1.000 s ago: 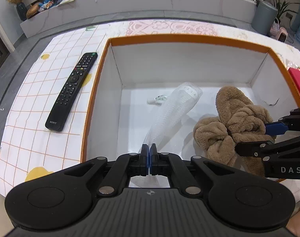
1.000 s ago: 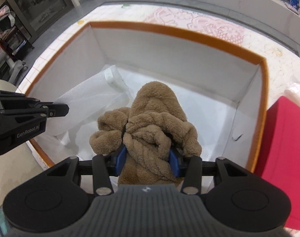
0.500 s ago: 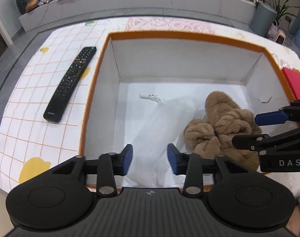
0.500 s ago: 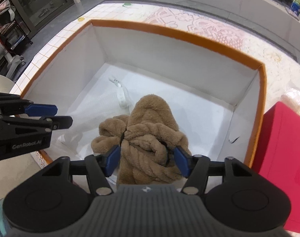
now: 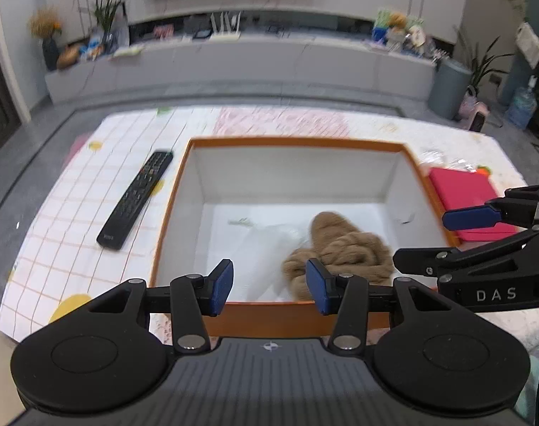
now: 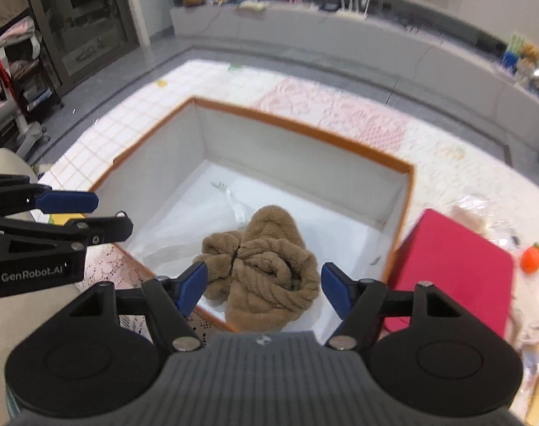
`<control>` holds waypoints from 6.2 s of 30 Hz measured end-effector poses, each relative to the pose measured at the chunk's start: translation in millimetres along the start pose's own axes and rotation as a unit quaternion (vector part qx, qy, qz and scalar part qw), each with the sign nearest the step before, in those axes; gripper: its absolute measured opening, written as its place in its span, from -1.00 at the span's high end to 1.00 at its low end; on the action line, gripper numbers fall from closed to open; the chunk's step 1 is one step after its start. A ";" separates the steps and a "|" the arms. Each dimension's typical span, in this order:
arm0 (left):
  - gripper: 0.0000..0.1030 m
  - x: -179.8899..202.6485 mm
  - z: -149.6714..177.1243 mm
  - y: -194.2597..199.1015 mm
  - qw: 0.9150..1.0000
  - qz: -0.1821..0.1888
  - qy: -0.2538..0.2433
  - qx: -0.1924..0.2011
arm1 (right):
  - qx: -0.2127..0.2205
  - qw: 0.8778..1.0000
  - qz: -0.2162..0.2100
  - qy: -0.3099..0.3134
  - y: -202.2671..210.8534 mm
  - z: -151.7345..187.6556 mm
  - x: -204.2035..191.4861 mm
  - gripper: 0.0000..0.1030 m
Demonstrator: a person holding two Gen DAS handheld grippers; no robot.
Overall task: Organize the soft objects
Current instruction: 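Open both tools to drop the slipper and mesh bag into the box, then grasp the white cloth with the right tool while the left tool grasps the pink knitted item, then carry the white cloth and pink knitted item with both tools into the box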
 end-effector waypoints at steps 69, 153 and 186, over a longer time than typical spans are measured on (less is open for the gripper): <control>0.13 375.1 23.6 -132.2 0.942 0.105 -0.287 -0.140 | -0.053 0.976 0.141 -0.159 55.3 164.6 399.1 -0.62; -0.30 47.0 -23.8 -113.1 0.986 0.132 0.001 -0.104 | -0.040 0.998 0.002 0.051 10.3 -22.3 55.1 0.73; 0.50 25.7 -81.2 -168.5 0.995 -0.022 -0.070 -0.062 | -0.093 0.995 0.006 0.022 -105.3 -52.7 77.0 0.72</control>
Point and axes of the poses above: each gripper's, at about its wrist camera, not at the fingertips, and y roughly against the way its jaws point, x to its right, z to its underside, the point moved 1 cm from there along -y, roughly the way its jaws point, and after that the axes turned 5 degrees about -z, right-handed, at the moved point
